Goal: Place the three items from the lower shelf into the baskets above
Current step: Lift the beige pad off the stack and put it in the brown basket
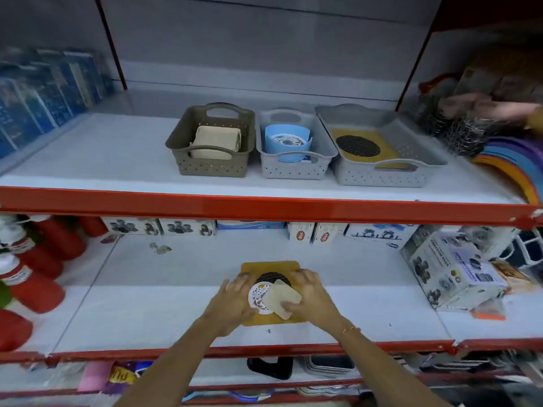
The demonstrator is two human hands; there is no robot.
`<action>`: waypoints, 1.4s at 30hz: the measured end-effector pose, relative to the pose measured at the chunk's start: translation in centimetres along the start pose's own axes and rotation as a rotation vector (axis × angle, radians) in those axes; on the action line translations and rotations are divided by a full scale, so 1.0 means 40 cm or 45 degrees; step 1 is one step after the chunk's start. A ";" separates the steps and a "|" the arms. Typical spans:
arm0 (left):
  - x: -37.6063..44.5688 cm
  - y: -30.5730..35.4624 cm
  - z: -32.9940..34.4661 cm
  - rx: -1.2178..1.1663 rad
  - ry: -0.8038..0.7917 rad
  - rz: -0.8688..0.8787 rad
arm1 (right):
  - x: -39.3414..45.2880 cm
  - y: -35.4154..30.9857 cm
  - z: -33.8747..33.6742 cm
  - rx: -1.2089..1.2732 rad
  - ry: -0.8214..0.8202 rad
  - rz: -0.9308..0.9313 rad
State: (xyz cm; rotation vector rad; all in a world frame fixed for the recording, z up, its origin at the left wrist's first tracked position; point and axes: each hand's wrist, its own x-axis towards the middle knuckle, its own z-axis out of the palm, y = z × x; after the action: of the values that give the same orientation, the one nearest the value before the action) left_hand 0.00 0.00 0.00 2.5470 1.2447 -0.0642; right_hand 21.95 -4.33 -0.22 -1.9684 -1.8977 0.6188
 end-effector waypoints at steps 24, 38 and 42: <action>-0.044 -0.024 -0.006 0.085 -0.012 0.030 | -0.034 -0.036 0.008 0.241 0.026 0.066; -0.229 0.026 -0.350 -0.065 0.922 0.334 | -0.169 -0.312 -0.353 0.535 0.120 -0.417; -0.236 0.033 -0.469 -0.016 1.230 0.442 | -0.152 -0.379 -0.440 0.457 0.196 -0.549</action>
State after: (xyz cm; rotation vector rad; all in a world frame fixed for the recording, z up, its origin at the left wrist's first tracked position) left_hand -6.61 -2.53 19.82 2.7909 0.9825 1.3663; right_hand 18.23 -8.58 23.13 -1.2966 -1.8765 0.6078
